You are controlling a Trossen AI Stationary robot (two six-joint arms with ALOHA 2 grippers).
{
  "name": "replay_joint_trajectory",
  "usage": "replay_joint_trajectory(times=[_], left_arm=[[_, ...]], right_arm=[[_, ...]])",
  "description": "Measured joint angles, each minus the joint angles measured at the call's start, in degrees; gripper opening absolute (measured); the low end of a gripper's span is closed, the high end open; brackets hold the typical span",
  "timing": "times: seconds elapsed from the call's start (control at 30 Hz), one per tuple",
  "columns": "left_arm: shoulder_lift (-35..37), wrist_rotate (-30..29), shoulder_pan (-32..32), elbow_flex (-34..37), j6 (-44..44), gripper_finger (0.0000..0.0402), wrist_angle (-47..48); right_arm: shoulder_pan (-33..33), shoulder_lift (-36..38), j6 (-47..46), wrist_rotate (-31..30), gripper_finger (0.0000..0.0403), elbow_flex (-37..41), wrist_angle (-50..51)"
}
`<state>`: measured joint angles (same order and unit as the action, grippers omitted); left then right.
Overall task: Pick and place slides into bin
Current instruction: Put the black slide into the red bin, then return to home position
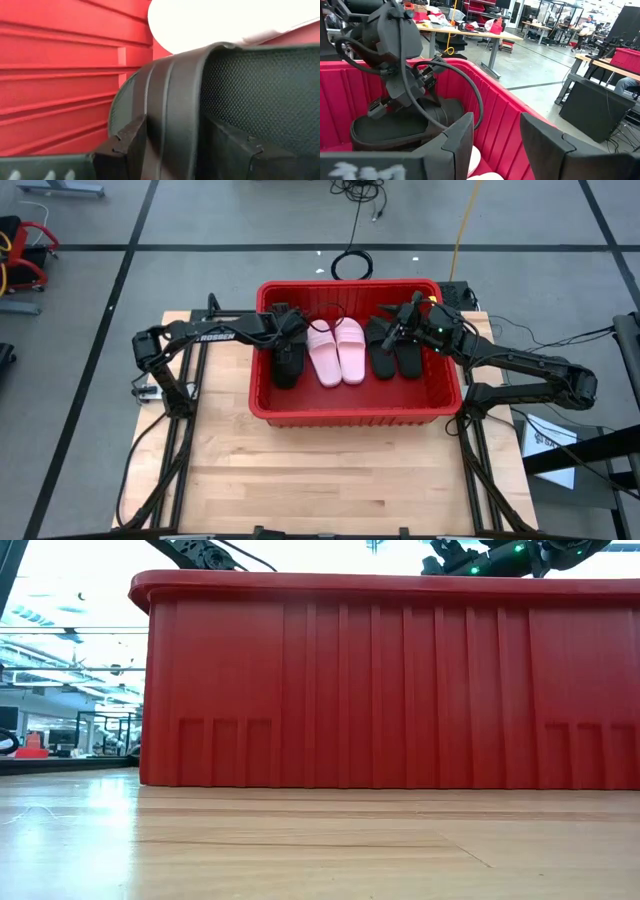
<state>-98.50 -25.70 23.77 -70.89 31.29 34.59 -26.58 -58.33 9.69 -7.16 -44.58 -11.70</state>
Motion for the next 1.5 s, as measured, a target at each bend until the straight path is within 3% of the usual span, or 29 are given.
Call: replay_joint_trajectory(times=[0.33,0.73,1.5], left_arm=[[0.20,-1.10,-1.73,0.00,-0.35,0.0187,-0.14],[5.71,0.77,-3.92,0.00,-0.57,0.0187,0.56],[5.66,-1.85,-8.61,0.00,-5.03,0.0186,5.73]], right_arm=[[0.01,-0.04,0.00,0.00,0.0150,0.00,0.00],[0.01,-3.94,-0.02,0.00,0.0150,0.03,-0.50],[0.01,-4.20,-1.09,0.00,0.0150,0.04,-1.33]])
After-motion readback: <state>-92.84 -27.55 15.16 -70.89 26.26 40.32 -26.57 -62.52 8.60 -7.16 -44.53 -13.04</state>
